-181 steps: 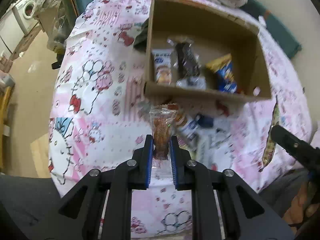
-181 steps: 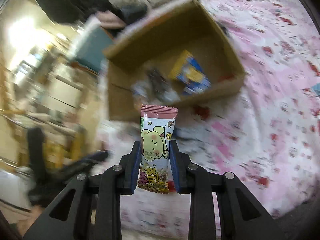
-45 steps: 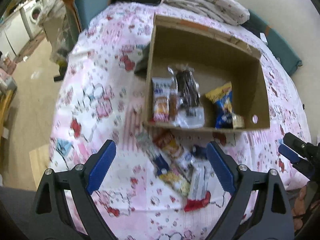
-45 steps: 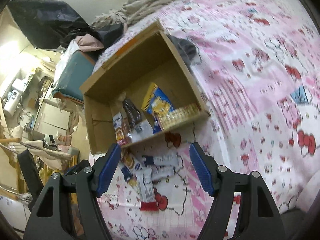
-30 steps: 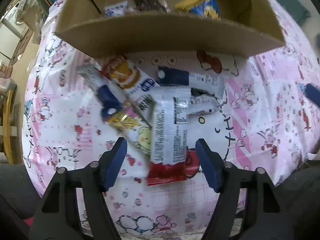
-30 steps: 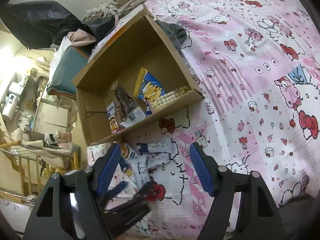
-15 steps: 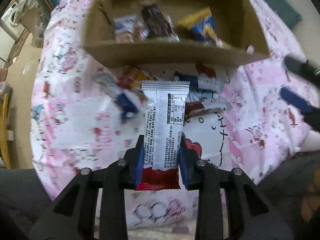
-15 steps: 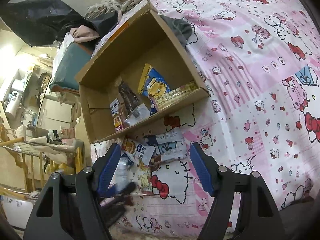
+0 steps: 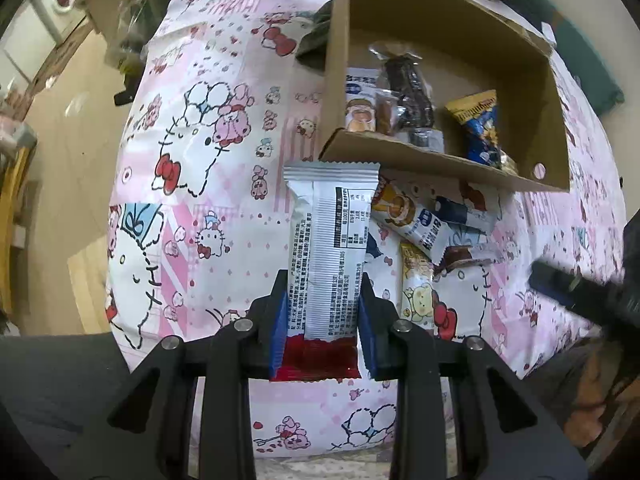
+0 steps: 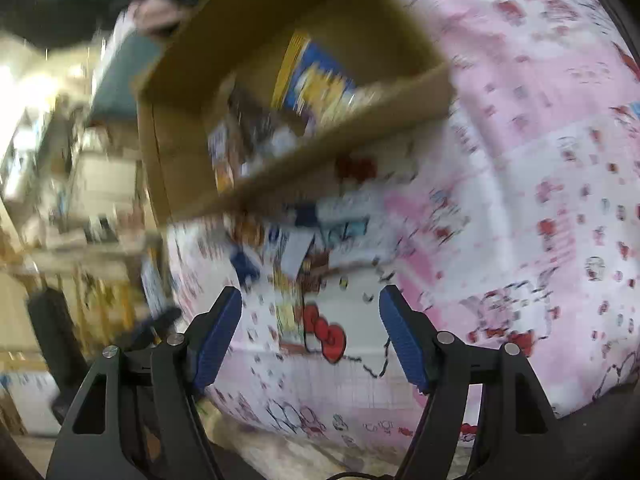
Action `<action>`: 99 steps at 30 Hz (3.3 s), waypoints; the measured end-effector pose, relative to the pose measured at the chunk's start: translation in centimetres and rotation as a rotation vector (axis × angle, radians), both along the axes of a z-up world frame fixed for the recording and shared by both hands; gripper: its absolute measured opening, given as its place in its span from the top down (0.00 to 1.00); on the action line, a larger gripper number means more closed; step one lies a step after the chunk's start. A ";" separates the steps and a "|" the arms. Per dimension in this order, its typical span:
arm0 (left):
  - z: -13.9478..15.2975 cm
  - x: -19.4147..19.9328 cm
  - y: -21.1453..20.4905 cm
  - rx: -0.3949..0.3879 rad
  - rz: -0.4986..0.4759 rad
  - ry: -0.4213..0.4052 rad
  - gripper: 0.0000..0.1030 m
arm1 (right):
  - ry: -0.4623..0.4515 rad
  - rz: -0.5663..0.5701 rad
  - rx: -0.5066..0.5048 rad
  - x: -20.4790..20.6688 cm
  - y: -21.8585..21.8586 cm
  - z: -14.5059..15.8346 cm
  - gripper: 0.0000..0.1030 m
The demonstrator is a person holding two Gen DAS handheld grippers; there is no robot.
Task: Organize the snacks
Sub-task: 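Grasp the yellow bear-print snack bar with the right tool, then carry both held bars over into the cardboard box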
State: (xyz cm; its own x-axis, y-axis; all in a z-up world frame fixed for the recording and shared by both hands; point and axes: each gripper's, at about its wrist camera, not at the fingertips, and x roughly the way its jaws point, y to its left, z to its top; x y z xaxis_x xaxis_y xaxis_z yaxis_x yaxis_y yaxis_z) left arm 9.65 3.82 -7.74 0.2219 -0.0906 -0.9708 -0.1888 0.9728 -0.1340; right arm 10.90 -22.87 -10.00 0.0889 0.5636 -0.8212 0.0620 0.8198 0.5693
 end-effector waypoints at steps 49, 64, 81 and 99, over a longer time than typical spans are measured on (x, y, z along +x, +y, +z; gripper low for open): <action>0.9 -1.6 0.6 0.094 0.066 -0.095 0.74 | -0.188 0.173 -0.004 -5.5 3.2 4.5 0.74; 7.4 0.9 -1.5 0.073 -0.022 -0.254 0.74 | -0.469 0.008 0.024 -1.6 -1.2 10.2 0.74; 8.3 9.1 -4.2 0.093 -0.090 -0.297 0.74 | -0.513 -0.086 0.026 5.7 -3.2 10.5 0.74; 2.9 14.4 -6.0 0.048 -0.168 -0.299 0.74 | -0.400 -0.030 -0.038 11.5 -1.0 5.5 0.74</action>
State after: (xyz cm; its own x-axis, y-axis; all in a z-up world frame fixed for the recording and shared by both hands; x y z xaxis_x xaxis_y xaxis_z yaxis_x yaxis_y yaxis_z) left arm 24.02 -2.20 -4.81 0.4833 -0.1054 -0.8691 0.0150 0.9936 -0.1122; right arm 22.39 -23.82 -4.51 0.4219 0.5259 -0.7385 -0.1347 0.8419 0.5226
